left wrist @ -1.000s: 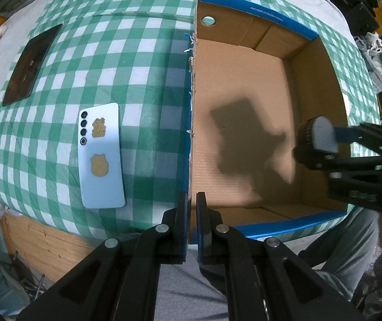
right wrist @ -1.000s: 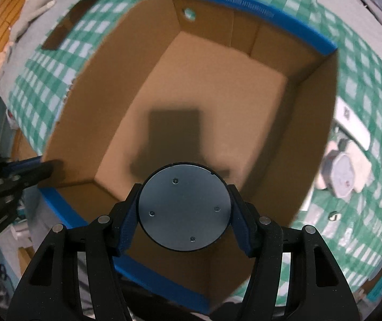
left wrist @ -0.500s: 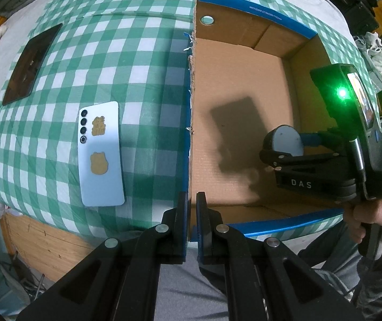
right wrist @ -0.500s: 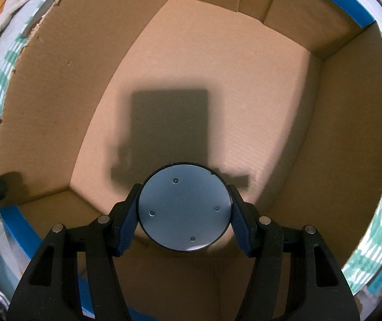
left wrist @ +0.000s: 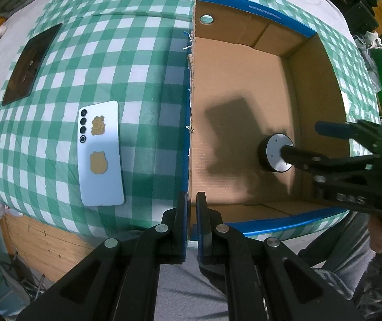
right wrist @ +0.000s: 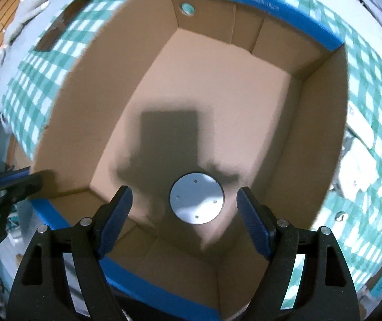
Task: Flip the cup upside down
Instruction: 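Open the right gripper to drop the disc on the box floor, then withdraw the right gripper from the box toward the black charger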
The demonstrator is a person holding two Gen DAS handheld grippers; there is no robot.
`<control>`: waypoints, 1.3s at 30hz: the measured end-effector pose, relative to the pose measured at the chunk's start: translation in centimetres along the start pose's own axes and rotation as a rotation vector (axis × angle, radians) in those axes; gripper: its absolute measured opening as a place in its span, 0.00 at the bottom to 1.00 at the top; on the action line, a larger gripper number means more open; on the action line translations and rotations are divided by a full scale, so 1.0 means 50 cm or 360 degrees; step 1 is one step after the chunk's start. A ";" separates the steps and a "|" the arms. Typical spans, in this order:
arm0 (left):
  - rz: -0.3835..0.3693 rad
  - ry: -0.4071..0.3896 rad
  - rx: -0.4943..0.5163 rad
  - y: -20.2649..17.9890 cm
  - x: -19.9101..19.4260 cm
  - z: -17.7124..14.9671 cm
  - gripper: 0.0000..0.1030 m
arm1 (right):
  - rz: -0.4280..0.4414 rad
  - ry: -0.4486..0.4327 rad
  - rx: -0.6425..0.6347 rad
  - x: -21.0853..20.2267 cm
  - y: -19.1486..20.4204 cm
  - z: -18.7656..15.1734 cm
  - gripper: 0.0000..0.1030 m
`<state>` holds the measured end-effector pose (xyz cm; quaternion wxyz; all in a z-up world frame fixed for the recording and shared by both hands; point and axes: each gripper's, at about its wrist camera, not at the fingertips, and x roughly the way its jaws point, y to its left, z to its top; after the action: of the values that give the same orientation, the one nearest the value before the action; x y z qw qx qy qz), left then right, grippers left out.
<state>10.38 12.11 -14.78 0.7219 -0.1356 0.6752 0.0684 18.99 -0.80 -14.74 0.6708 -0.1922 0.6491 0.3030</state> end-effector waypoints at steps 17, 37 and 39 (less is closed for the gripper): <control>0.0001 -0.0001 0.0001 -0.001 -0.001 0.000 0.06 | -0.0016 -0.0160 0.0059 -0.145 -0.060 -0.048 0.79; 0.0001 0.0000 -0.0001 -0.001 -0.001 0.002 0.06 | -0.0143 -0.0058 0.0315 -0.107 -0.253 -0.139 0.79; 0.0002 0.0000 -0.0001 0.000 -0.001 0.002 0.06 | -0.0125 -0.0030 0.0360 -0.084 -0.266 -0.141 0.79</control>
<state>10.47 12.12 -14.71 0.7219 -0.1353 0.6751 0.0689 22.48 -15.92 -13.00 0.7056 -0.1378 0.6648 0.2029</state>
